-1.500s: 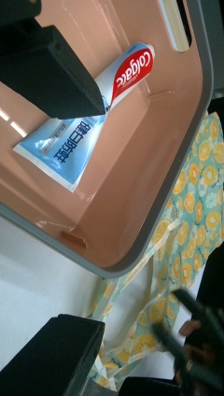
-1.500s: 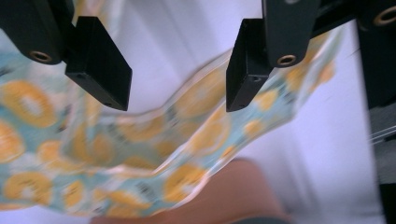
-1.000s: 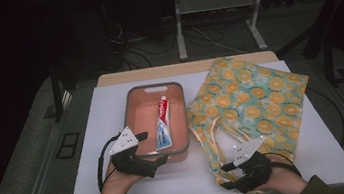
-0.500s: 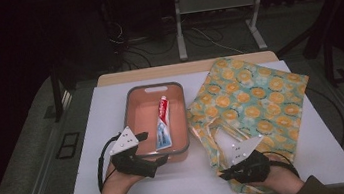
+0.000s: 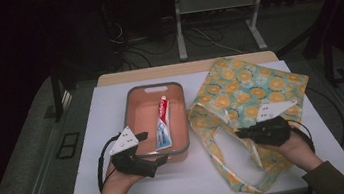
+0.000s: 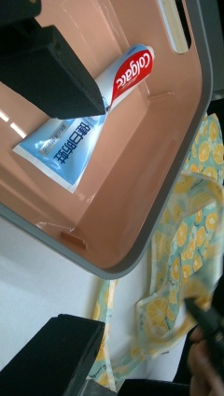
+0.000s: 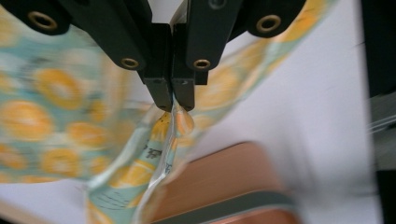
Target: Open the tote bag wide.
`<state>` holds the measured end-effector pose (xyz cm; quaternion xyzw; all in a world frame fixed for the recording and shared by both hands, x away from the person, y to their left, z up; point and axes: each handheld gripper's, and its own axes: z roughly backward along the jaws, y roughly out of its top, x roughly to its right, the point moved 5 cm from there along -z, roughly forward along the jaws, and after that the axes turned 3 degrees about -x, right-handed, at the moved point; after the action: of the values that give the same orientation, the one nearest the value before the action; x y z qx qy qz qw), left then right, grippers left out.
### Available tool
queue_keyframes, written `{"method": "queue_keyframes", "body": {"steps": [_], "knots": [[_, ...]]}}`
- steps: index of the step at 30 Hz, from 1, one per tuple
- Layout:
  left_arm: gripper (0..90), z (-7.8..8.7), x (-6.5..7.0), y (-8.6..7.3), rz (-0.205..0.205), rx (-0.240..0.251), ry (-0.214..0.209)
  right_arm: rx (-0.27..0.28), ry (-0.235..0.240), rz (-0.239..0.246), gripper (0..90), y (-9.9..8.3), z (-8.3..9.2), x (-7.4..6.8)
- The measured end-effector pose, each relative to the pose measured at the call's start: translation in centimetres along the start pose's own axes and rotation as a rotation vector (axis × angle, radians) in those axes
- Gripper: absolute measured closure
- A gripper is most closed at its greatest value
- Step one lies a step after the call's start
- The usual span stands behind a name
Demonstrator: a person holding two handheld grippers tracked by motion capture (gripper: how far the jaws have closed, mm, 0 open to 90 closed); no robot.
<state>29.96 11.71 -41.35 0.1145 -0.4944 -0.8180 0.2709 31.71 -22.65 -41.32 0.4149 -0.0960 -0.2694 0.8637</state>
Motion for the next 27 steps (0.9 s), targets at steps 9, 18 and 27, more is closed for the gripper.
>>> {"method": "queue_keyframes", "body": {"steps": [9,18,27], "knots": [[0.0,0.0,0.0,0.0,0.002,0.0,0.003,0.035,-0.173,-0.115,88.8,0.5,1.5,7.5],[0.0,0.0,0.0,0.0,0.001,0.001,0.002,-0.022,-0.297,-0.271,88.8,-2.0,0.4,13.3],[0.0,0.0,0.0,0.0,0.004,0.003,0.002,-0.156,-0.34,-0.37,87.0,-6.1,-1.8,15.9]]}}
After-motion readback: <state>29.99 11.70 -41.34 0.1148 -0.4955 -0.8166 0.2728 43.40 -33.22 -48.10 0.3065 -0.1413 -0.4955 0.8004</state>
